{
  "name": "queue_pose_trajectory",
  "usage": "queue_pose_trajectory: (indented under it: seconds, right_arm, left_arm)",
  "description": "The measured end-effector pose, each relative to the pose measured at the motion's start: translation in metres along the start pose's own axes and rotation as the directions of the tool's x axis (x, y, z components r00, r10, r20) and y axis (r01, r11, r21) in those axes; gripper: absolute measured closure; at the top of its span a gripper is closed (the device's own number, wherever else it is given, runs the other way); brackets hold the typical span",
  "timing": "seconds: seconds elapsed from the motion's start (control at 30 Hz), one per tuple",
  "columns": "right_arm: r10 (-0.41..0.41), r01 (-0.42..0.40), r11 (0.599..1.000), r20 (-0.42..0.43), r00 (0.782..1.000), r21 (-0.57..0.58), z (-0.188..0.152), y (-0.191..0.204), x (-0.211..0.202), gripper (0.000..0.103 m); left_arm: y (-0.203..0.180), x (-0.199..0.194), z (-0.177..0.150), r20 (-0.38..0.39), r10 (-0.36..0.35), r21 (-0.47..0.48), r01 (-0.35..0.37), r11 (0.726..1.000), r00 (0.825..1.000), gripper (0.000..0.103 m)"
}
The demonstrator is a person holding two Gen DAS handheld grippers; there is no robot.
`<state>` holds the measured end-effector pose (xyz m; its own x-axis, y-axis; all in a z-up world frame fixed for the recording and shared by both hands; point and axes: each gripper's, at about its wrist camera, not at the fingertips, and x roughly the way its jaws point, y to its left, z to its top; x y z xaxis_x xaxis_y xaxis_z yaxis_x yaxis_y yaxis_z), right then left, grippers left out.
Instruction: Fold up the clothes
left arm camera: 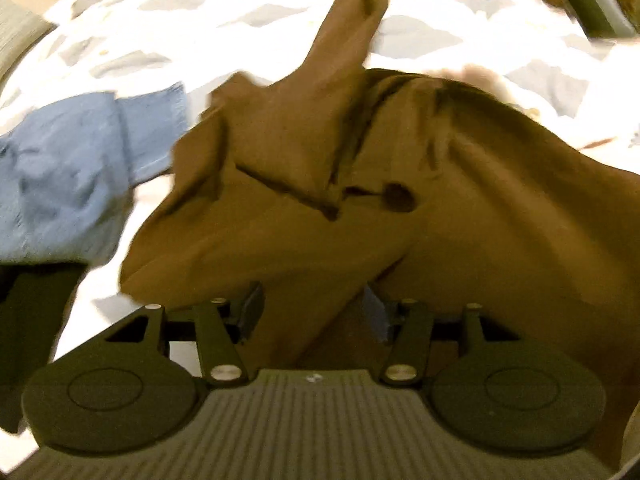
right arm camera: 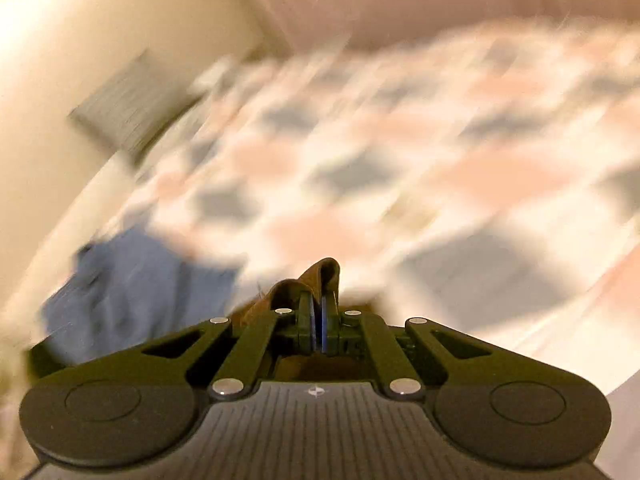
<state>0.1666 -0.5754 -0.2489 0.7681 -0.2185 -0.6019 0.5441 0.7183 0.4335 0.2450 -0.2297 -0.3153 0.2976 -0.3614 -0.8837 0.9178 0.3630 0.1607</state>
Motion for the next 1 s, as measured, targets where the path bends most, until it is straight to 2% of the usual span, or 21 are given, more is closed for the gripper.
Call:
queue_pose_trajectory:
  seconds: [0.07, 0.13, 0.17, 0.27, 0.33, 0.37, 0.4, 0.47, 0.53, 0.6, 0.67, 0.7, 0.73, 0.77, 0.8, 0.83, 0.87, 0.9, 0.93, 0.97, 1.0]
  right_arm:
    - [-0.152, 0.138, 0.985, 0.143, 0.978, 0.103, 0.024, -0.040, -0.025, 0.100]
    - [-0.322, 0.275, 0.938, 0.243, 0.915, 0.210, 0.049, -0.090, -0.057, 0.100]
    - [-0.393, 0.330, 0.910, 0.269, 0.879, 0.251, 0.059, -0.112, -0.071, 0.100]
    - [-0.503, 0.401, 0.840, 0.249, 0.828, 0.366, 0.082, -0.174, -0.104, 0.100]
    - [-0.526, 0.429, 0.822, 0.209, 0.824, 0.376, 0.082, -0.194, -0.110, 0.100]
    - [-0.535, 0.445, 0.815, 0.186, 0.824, 0.371, 0.077, -0.202, -0.112, 0.100]
    - [-0.543, 0.461, 0.809, 0.163, 0.824, 0.365, 0.073, -0.209, -0.113, 0.100]
    - [-0.548, 0.467, 0.794, 0.128, 0.826, 0.388, 0.062, -0.222, -0.116, 0.100]
    - [-0.553, 0.461, 0.778, 0.117, 0.825, 0.427, 0.047, -0.227, -0.117, 0.100]
    - [-0.559, 0.466, 0.769, 0.106, 0.822, 0.438, 0.037, -0.233, -0.122, 0.100]
    - [-0.545, 0.484, 0.790, 0.071, 0.835, 0.377, 0.038, -0.244, -0.124, 0.099]
    - [-0.543, 0.503, 0.792, 0.022, 0.840, 0.345, 0.040, -0.247, -0.123, 0.091]
    - [-0.557, 0.543, 0.782, -0.048, 0.829, 0.306, 0.042, -0.250, -0.116, 0.079]
    - [-0.594, 0.598, 0.758, -0.106, 0.798, 0.260, 0.040, -0.253, -0.113, 0.052]
    - [-0.630, 0.641, 0.735, -0.126, 0.766, 0.220, 0.038, -0.253, -0.111, 0.035]
    - [-0.668, 0.681, 0.713, -0.133, 0.732, 0.167, 0.034, -0.251, -0.110, 0.032]
    - [-0.684, 0.697, 0.708, -0.135, 0.716, 0.109, 0.032, -0.245, -0.107, 0.029]
    - [-0.699, 0.709, 0.703, -0.136, 0.702, 0.050, 0.029, -0.239, -0.103, 0.029]
    - [-0.713, 0.719, 0.695, -0.135, 0.688, -0.008, 0.027, -0.233, -0.100, 0.029]
    - [-0.696, 0.692, 0.717, -0.125, 0.707, -0.085, 0.024, -0.219, -0.092, 0.029]
    - [-0.666, 0.648, 0.745, -0.125, 0.736, -0.157, 0.022, -0.205, -0.081, 0.029]
  left_arm:
    - [-0.009, 0.004, 0.008, 0.022, -0.019, 0.042, 0.018, 0.999, 1.000, 0.052]
    - [-0.020, 0.011, 0.019, 0.043, -0.039, 0.083, 0.035, 0.996, 0.998, 0.052]
    - [-0.024, 0.015, 0.026, 0.052, -0.057, 0.089, 0.052, 0.995, 0.997, 0.052]
    - [-0.036, 0.037, 0.050, 0.067, -0.115, 0.064, 0.111, 0.992, 0.991, 0.037]
    - [-0.044, 0.058, 0.065, 0.067, -0.101, 0.026, 0.099, 0.995, 0.993, 0.038]
    - [-0.045, 0.069, 0.070, 0.057, -0.115, 0.010, 0.115, 0.993, 0.992, 0.057]
    - [-0.046, 0.078, 0.075, 0.045, -0.120, -0.006, 0.121, 0.993, 0.992, 0.098]
    - [-0.042, 0.086, 0.079, 0.020, -0.084, -0.037, 0.085, 0.996, 0.996, 0.102]
    - [-0.021, 0.054, 0.072, 0.085, -0.009, -0.073, 0.015, 0.997, 0.996, 0.102]
    - [0.008, 0.011, 0.062, 0.148, 0.089, -0.117, -0.072, 0.991, 0.985, 0.101]
    - [0.062, -0.039, 0.034, 0.143, 0.253, -0.250, -0.213, 0.945, 0.957, 0.101]
    - [0.092, -0.060, 0.013, 0.091, 0.338, -0.331, -0.291, 0.897, 0.937, 0.101]
    - [0.118, -0.076, -0.012, 0.006, 0.407, -0.392, -0.373, 0.841, 0.913, 0.101]
    - [0.143, -0.092, -0.037, -0.082, 0.467, -0.442, -0.452, 0.775, 0.880, 0.100]
    - [0.169, -0.104, -0.064, -0.190, 0.506, -0.476, -0.530, 0.702, 0.841, 0.097]
    - [0.191, -0.109, -0.097, -0.325, 0.507, -0.481, -0.601, 0.638, 0.798, 0.095]
    - [0.205, -0.112, -0.123, -0.427, 0.500, -0.476, -0.658, 0.584, 0.753, 0.093]
    - [0.213, -0.114, -0.147, -0.505, 0.487, -0.468, -0.701, 0.538, 0.712, 0.094]
    - [0.216, -0.116, -0.164, -0.554, 0.473, -0.464, -0.726, 0.508, 0.685, 0.094]
    - [0.216, -0.117, -0.174, -0.578, 0.461, -0.463, -0.735, 0.495, 0.674, 0.094]
    - [0.209, -0.115, -0.167, -0.542, 0.458, -0.476, -0.706, 0.524, 0.705, 0.094]
